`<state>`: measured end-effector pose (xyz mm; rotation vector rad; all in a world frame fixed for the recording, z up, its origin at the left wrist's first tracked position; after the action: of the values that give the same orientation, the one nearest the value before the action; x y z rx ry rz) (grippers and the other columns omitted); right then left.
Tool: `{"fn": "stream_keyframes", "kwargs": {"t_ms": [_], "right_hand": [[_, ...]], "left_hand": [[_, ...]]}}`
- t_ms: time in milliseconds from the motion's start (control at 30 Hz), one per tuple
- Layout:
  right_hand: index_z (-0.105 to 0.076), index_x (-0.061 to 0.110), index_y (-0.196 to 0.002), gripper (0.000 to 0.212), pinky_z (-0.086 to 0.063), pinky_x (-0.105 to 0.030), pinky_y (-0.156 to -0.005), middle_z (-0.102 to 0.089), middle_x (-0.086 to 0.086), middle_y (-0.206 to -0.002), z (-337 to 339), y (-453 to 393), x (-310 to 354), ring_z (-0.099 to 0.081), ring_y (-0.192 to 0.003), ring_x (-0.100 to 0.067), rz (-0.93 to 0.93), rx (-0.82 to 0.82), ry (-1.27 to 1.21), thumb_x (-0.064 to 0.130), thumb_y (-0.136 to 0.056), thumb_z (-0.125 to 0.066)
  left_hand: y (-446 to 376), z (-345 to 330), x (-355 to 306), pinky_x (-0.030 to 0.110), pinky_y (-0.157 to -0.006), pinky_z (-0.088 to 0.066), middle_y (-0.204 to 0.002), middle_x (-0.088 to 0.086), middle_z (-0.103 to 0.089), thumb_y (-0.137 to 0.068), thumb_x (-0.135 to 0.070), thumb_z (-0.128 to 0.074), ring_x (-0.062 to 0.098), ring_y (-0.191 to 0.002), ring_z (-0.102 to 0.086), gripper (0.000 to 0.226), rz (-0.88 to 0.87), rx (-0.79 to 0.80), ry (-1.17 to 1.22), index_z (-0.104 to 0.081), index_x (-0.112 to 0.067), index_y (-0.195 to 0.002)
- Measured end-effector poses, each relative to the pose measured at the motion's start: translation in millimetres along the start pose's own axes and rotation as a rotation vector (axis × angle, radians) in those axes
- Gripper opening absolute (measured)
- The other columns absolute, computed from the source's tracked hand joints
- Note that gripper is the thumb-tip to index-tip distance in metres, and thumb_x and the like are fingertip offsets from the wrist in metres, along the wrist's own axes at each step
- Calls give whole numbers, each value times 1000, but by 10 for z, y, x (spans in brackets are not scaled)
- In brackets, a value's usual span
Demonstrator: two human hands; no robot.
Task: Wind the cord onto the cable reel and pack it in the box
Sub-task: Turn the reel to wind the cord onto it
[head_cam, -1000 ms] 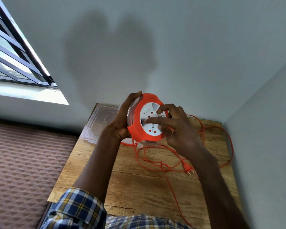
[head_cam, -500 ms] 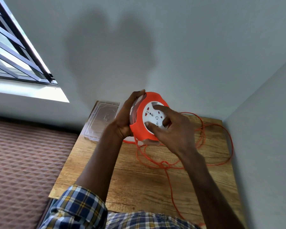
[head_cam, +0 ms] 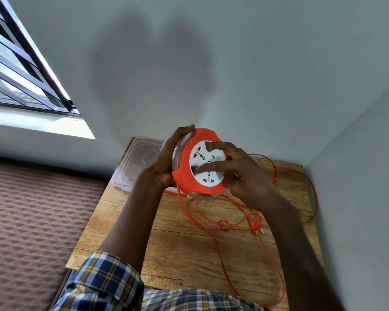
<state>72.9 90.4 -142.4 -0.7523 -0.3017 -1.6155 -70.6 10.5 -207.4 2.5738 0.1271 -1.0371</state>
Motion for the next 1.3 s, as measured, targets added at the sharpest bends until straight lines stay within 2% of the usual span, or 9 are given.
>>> {"fn": "stream_keyframes", "kwargs": {"t_ms": [200, 300, 433, 600, 700, 800, 933, 1167, 1300], "right_hand": [[-66, 52, -125, 61, -60, -38, -85, -46, 13, -150, -42, -9, -42, -47, -128, -18, -41, -59, 157, 2, -91, -66], [-56, 58, -132, 58, -59, -28, -78, -53, 16, -134, -65, 10, -72, -54, -123, -13, -105, -129, 186, 24, -88, -72], [-55, 50, -137, 66, -42, -13, -62, -69, 17, -108, -78, 44, -15, -61, -90, -1, -278, -360, 159, 67, -74, -64], [-51, 46, -141, 67, -42, -13, -61, -72, 18, -112, -43, 20, 30, -63, -88, 1, -288, -387, 170, 75, -80, -58], [-53, 48, -140, 54, -44, -14, -63, -59, 24, -97, 53, 59, -5, -59, -83, 5, -242, -356, 115, 66, -89, -58], [-63, 43, -132, 39, -55, -18, -72, -54, 17, -122, 139, 52, -3, -60, -104, -3, -129, -317, 117, 39, -93, -70], [-72, 39, -120, 45, -58, -27, -86, -46, 16, -145, 106, 17, 26, -54, -127, -9, 58, -123, -8, 3, -93, -66], [-66, 51, -125, 60, -58, -33, -76, -44, 8, -152, 133, -57, 9, -49, -128, -20, 102, 93, 247, 2, -91, -67], [-67, 53, -123, 63, -54, -35, -62, -53, 6, -144, 145, -96, 64, -53, -108, -21, 147, 27, 402, 5, -83, -75]], "left_hand": [[-23, -58, 22, 45, -95, -57, -117, 13, -70, -100, -60, -59, 30, -105, -68, 53, 39, 13, 3, -70, -14, -124], [-37, -57, 23, 45, -96, -55, -112, 11, -74, -99, -60, -61, 29, -103, -70, 50, 40, 11, -7, -74, -15, -119], [-81, -108, 3, 45, -98, -57, -114, 14, -75, -98, -56, -66, 31, -107, -71, 49, -3, 22, -4, -75, -13, -120], [-93, -147, -34, 47, -98, -59, -121, 15, -74, -101, -60, -57, 32, -111, -71, 56, -28, 35, -11, -73, -14, -128], [-81, -140, -83, 46, -93, -61, -122, 15, -74, -104, -60, -51, 31, -111, -72, 57, -41, 49, 12, -73, -13, -129], [-74, -128, -98, 43, -90, -61, -116, 11, -78, -105, -60, -48, 28, -105, -75, 56, -18, 67, 13, -78, -16, -122], [-85, -111, -40, 42, -90, -59, -107, 8, -78, -105, -58, -53, 25, -98, -73, 49, 31, 84, 3, -78, -16, -114], [-76, -172, 25, 41, -93, -57, -107, 7, -80, -107, -57, -51, 25, -101, -74, 48, 89, 186, 19, -77, -17, -114], [-106, -152, -10, 41, -93, -58, -108, 8, -79, -108, -55, -50, 25, -101, -74, 48, 67, 165, 38, -76, -16, -116]]}}
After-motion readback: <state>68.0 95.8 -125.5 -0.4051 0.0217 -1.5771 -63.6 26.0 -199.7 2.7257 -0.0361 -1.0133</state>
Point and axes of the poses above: each hand's wrist, its own y-axis away from the middle knuckle, its own z-axis out of the back of the hand, x = y × z, the point moved 6 cm from there along -y, towards the middle knuckle
